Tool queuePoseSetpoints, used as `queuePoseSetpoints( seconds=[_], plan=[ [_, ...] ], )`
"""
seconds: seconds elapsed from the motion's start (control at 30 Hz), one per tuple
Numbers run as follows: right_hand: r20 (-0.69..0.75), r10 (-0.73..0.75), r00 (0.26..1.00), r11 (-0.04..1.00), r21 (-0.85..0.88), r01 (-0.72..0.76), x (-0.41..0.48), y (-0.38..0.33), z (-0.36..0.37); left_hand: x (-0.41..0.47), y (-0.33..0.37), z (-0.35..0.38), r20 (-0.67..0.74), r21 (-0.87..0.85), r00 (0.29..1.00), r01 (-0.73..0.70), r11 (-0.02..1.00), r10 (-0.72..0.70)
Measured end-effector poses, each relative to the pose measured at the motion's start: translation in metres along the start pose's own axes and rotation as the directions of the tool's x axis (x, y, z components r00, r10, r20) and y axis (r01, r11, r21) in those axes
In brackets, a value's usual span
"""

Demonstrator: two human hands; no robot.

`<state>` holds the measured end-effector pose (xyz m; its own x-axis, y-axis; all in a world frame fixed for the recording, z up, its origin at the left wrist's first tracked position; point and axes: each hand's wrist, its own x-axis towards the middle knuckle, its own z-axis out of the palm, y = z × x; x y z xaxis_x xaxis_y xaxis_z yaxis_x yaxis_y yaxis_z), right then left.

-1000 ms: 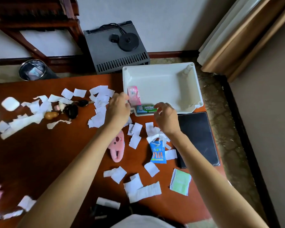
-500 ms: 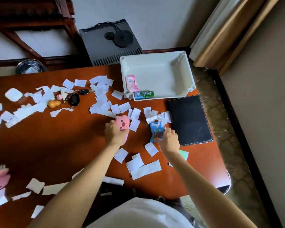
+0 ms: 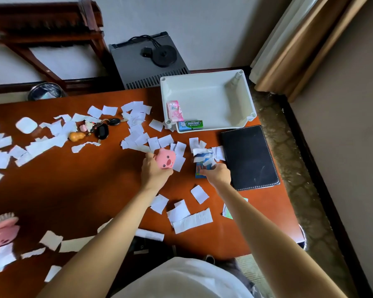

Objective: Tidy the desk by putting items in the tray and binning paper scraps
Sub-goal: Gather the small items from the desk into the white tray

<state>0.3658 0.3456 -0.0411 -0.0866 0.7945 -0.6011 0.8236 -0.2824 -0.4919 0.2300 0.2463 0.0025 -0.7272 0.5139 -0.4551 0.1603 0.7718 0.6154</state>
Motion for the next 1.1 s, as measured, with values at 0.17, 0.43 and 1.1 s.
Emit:
queuePoseSetpoints(
  seconds=[0.17, 0.43, 1.1],
  plan=[
    [0.139, -0.014, 0.99, 1.0, 0.001, 0.014, -0.004, -0.013, -0.023, 0.001, 0.018, -0.002, 0.002, -0.062, 0.998, -0.065, 0.996, 0.065],
    [0.215, -0.049, 0.975, 0.987, 0.162, 0.014, -0.017, -0.049, -0.066, 0.01, 0.055, -0.006, -0.034, -0.128, 0.988, -0.154, 0.98, 0.151],
    [0.138, -0.268, 0.953, 0.958, 0.138, 0.25, 0.085, -0.136, -0.06, 0.103, 0.143, -0.027, -0.098, -0.361, 0.995, -0.038, 0.932, 0.003]
  ],
)
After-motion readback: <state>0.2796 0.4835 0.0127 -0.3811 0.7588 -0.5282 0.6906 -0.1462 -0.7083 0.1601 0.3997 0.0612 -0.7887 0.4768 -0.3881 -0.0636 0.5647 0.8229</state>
